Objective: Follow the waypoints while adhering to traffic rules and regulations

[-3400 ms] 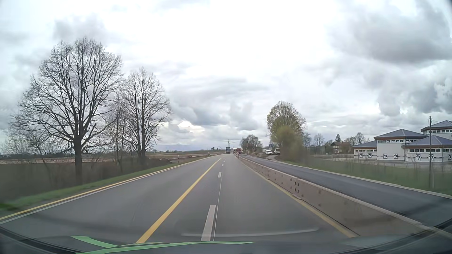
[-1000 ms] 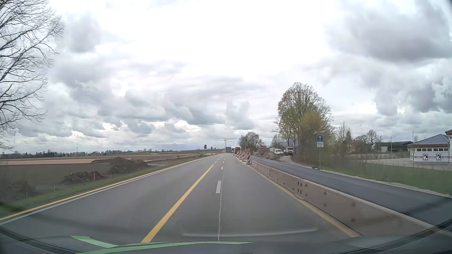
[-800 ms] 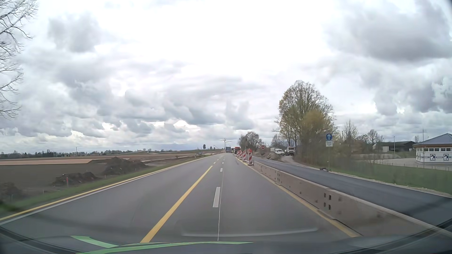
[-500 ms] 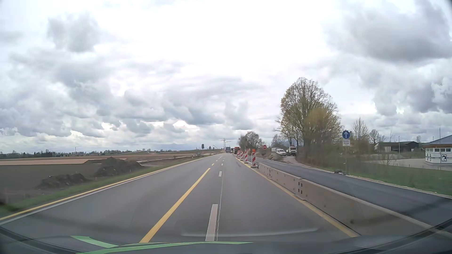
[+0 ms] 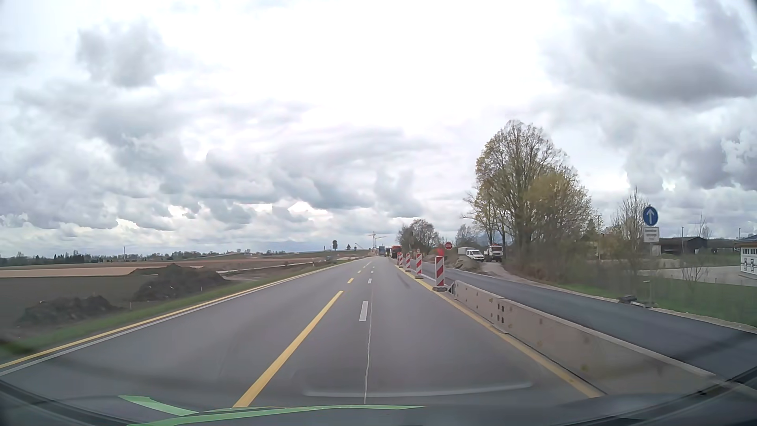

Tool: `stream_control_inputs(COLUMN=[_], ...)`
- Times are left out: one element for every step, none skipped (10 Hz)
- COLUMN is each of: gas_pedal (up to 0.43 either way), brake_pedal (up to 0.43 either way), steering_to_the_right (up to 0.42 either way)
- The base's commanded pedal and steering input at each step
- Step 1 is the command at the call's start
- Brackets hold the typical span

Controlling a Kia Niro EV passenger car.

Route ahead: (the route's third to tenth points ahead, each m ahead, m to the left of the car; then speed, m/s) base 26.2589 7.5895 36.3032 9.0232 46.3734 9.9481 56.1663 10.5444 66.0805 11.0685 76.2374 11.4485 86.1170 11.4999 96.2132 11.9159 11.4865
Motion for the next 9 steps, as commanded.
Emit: stream_control_inputs(gas_pedal=[0.0,0.0,0.008,0.039,0.047,0.059,0.059,0.067,0.067], brake_pedal=[0.0,0.0,0.0,0.0,0.0,0.0,0.0,0.0,0.0], steering_to_the_right=[0.001,0.001,0.001,0.001,0.001,0.001,0.001,0.001,0.001])
